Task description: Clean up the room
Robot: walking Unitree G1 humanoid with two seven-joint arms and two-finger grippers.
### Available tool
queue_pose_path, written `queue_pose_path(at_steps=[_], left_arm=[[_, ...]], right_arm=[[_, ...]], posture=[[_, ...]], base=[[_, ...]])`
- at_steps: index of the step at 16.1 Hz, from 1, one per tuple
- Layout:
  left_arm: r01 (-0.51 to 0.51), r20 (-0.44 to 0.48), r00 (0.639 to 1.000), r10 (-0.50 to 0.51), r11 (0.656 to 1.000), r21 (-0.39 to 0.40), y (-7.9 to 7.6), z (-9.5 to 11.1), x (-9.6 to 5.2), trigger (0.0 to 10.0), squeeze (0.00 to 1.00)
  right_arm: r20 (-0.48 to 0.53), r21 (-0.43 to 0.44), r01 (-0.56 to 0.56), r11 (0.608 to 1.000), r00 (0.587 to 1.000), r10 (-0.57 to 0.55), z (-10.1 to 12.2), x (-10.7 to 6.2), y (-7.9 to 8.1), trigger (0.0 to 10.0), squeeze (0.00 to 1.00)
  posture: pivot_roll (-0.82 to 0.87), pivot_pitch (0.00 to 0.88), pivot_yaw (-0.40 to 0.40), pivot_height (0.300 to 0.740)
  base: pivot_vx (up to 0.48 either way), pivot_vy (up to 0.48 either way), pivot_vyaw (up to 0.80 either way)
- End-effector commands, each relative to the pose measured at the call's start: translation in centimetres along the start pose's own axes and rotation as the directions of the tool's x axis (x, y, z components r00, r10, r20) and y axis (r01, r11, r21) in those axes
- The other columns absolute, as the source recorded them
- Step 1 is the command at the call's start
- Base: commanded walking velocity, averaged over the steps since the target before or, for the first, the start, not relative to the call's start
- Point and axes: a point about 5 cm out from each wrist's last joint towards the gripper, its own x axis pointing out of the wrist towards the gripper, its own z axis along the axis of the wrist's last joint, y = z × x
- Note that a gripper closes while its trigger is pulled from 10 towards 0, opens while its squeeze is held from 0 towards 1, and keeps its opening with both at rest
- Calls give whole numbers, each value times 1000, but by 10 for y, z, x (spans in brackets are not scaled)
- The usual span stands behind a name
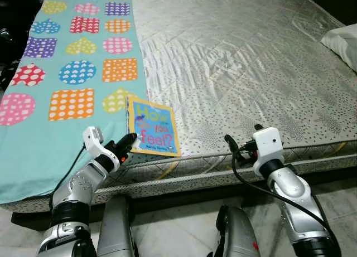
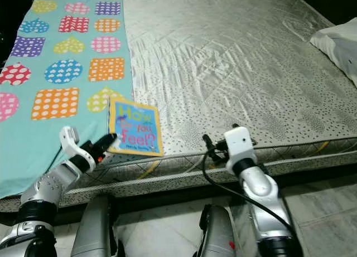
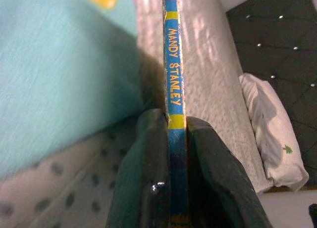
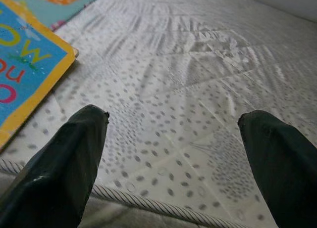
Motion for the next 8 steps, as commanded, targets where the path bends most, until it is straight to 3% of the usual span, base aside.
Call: queue_pose_path(at_steps=[1, 3, 4, 5, 6, 7, 8], left_arm=[[14, 20, 1000, -15, 998, 59, -8, 7, -1, 0, 0], [43, 34, 998, -48, 986, 158, -22, 14, -2, 0, 0], [3, 37, 999, -14, 960, 281, -28, 19, -6, 0, 0], [-29, 58, 998, 11, 944, 328, -29, 23, -12, 0, 0], [-49, 66, 997, 27, 929, 367, -28, 24, -21, 0, 0], [-73, 69, 997, 47, 892, 446, -26, 23, -36, 0, 0], [-84, 74, 996, 57, 884, 461, -26, 22, -41, 0, 0]], right_arm=[[-4, 38, -4, 999, 1000, 4, -1, 3, 4, 10000, 0], [-8, 140, 11, 990, 1000, -10, 1, 8, 12, 10000, 0], [-32, 255, 33, 966, 999, -26, 3, 14, 18, 10000, 0], [-45, 326, 38, 945, 999, -25, 6, 19, 23, 10000, 0], [-24, 349, 19, 937, 1000, -11, 13, 24, 29, 10000, 0], [15, 356, -13, 934, 1000, 8, 23, 28, 37, 10000, 0], [21, 370, -14, 929, 1000, 6, 25, 29, 38, 10000, 0]], posture=[[-69, 98, -70, 537], [-48, 82, -70, 537], [-41, 78, -70, 537], [-26, 74, -67, 537], [-26, 74, -67, 537], [-4, 75, -60, 537], [15, 79, -61, 537]], base=[[0, 0, 0], [0, 0, 0], [0, 0, 0], [0, 0, 0], [0, 0, 0], [0, 0, 0], [0, 0, 0]])
